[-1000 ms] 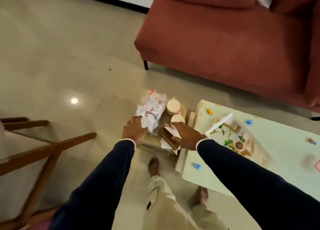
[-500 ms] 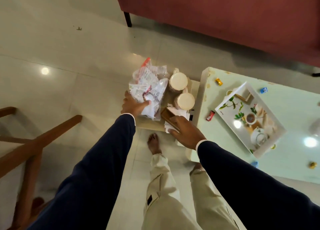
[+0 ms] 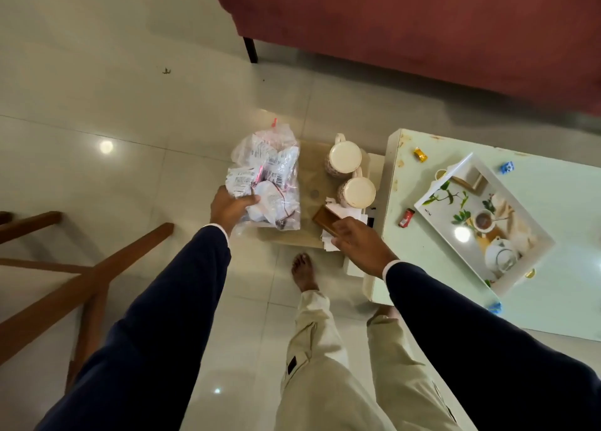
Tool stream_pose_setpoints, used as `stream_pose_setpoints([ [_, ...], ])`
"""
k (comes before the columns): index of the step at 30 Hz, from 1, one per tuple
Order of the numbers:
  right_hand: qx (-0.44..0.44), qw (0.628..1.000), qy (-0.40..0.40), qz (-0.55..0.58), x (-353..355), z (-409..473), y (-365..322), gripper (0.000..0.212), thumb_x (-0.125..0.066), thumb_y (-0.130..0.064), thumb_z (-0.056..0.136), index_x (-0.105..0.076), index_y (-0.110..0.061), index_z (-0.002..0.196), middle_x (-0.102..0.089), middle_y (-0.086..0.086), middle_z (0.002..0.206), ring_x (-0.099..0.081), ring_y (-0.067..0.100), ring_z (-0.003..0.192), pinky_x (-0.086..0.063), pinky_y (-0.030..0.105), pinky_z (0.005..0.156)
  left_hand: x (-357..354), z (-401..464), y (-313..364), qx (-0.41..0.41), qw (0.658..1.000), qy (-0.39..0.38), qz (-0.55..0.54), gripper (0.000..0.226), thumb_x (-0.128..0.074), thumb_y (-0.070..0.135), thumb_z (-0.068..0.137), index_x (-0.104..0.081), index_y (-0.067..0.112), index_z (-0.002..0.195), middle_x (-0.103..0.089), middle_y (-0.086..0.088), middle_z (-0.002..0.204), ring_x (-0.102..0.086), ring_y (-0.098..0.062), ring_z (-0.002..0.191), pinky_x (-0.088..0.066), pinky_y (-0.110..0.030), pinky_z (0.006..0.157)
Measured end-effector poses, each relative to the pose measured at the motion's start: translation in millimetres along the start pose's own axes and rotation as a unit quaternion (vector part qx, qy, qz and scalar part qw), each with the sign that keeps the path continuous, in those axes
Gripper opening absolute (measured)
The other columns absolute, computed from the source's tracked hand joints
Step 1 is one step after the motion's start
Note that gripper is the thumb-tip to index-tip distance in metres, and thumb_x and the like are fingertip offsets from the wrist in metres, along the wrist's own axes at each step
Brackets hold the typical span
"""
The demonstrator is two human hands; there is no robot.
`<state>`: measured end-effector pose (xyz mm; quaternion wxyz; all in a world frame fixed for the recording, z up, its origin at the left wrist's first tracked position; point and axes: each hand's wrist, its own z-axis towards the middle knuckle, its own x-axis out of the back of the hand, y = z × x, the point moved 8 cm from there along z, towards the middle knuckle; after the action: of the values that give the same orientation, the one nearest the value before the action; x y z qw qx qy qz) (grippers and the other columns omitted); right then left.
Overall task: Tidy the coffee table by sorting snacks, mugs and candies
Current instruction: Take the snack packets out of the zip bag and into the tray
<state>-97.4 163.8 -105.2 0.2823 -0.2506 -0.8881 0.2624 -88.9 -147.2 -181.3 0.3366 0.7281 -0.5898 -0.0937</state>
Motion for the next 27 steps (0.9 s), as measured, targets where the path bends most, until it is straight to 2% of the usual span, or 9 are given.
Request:
stream_pose_setpoints([
  [4,0.003,0.991,-0.003,0.134,5.5,-7.9,-34.1,0.047,-0.066,-0.034,0.096,-0.048,-0.016,0.136,-0.058,0.0,0.131,-0.059,0.021,0.123,-0.048,0.026,0.096,7.0,-61.1,22.8,-0.043,0.991,-0.088,-0.096,0.056,-0.086,0.013,0.075,-0.066,0.02,0.126,-0.077,-0.004,0.116,-0.075,-0.027,0.103,-0.061,-0.034,0.066],
  [8,0.02,0.922,-0.003,0.387,16.3,-28.3,-71.6,0.066,-0.071,-0.039,0.088,-0.039,-0.022,0.143,-0.06,0.005,0.139,-0.061,0.026,0.125,-0.052,0.048,0.104,-20.9,-128.1,38.6,-0.056,0.969,-0.206,-0.124,0.061,-0.089,0.028,0.072,-0.067,0.025,0.128,-0.073,-0.006,0.126,-0.072,-0.028,0.113,-0.061,-0.034,0.077],
  [12,0.02,0.877,-0.064,0.476,26.7,-64.4,-72.3,0.075,-0.08,-0.041,0.081,-0.046,-0.018,0.143,-0.067,0.012,0.133,-0.065,0.033,0.121,-0.052,0.053,0.102,-67.8,-183.2,38.4,-0.049,0.95,-0.28,-0.126,0.07,-0.088,0.033,0.074,-0.059,0.024,0.137,-0.07,-0.007,0.132,-0.069,-0.028,0.118,-0.06,-0.035,0.083],
  [15,0.009,0.891,-0.061,0.449,46.7,-100.7,-48.1,0.079,-0.088,-0.038,0.072,-0.052,-0.015,0.139,-0.07,0.012,0.127,-0.068,0.033,0.116,-0.055,0.05,0.098,-101.8,-216.9,37.1,-0.063,0.952,-0.287,-0.084,0.073,-0.084,0.041,0.078,-0.052,0.028,0.142,-0.071,0.001,0.13,-0.07,-0.021,0.116,-0.06,-0.03,0.08],
  [17,0.022,0.893,-0.024,0.45,68.4,-125.4,-25.4,0.065,-0.084,-0.027,0.079,-0.057,-0.012,0.135,-0.073,0.012,0.122,-0.07,0.032,0.112,-0.059,0.046,0.092,-129.6,-240.1,38.7,-0.079,0.952,-0.293,-0.042,0.077,-0.082,0.045,0.081,-0.044,0.03,0.146,-0.071,0.005,0.13,-0.071,-0.014,0.114,-0.06,-0.027,0.08],
  [19,0.033,0.903,0.047,0.427,97.8,-153.9,1.7,0.045,-0.081,-0.022,0.083,-0.066,-0.014,0.125,-0.076,0.009,0.115,-0.072,0.029,0.107,-0.057,0.046,0.095,-162.4,-261.7,43.4,-0.114,0.945,-0.307,-0.006,0.072,-0.082,0.033,0.084,-0.041,0.029,0.143,-0.069,0.003,0.13,-0.069,-0.01,0.115,-0.059,-0.025,0.083],
  [23,0.045,0.971,0.185,0.144,156.8,-212.0,58.2,0.025,-0.071,-0.027,0.084,-0.07,-0.024,0.109,-0.077,0.001,0.101,-0.071,0.022,0.094,-0.055,0.04,0.088,-214.9,-303.3,65.3,-0.202,0.947,-0.241,0.071,0.091,-0.081,0.004,0.084,-0.025,0.025,0.153,-0.049,0.0,0.146,-0.053,-0.022,0.132,-0.055,-0.038,0.099],
  [25,0.044,0.976,0.215,0.003,175.9,-240.5,88.9,0.038,-0.061,-0.026,0.085,-0.063,-0.025,0.123,-0.075,0.005,0.11,-0.068,0.028,0.102,-0.054,0.041,0.089,-241.6,-335.8,82.6,-0.265,0.935,-0.23,0.051,0.078,-0.072,0.005,0.089,-0.034,0.039,0.147,-0.051,0.014,0.142,-0.053,-0.008,0.129,-0.054,-0.025,0.097],
  [27,0.049,0.966,0.241,-0.074,192.8,-278.8,125.9,0.043,-0.057,-0.033,0.091,-0.053,-0.033,0.133,-0.073,0.002,0.115,-0.068,0.03,0.105,-0.053,0.038,0.085,-275.4,-380.7,96.5,-0.329,0.912,-0.242,0.023,0.056,-0.059,0.013,0.088,-0.047,0.033,0.14,-0.056,0.015,0.138,-0.054,0.0,0.127,-0.049,-0.016,0.097],
])
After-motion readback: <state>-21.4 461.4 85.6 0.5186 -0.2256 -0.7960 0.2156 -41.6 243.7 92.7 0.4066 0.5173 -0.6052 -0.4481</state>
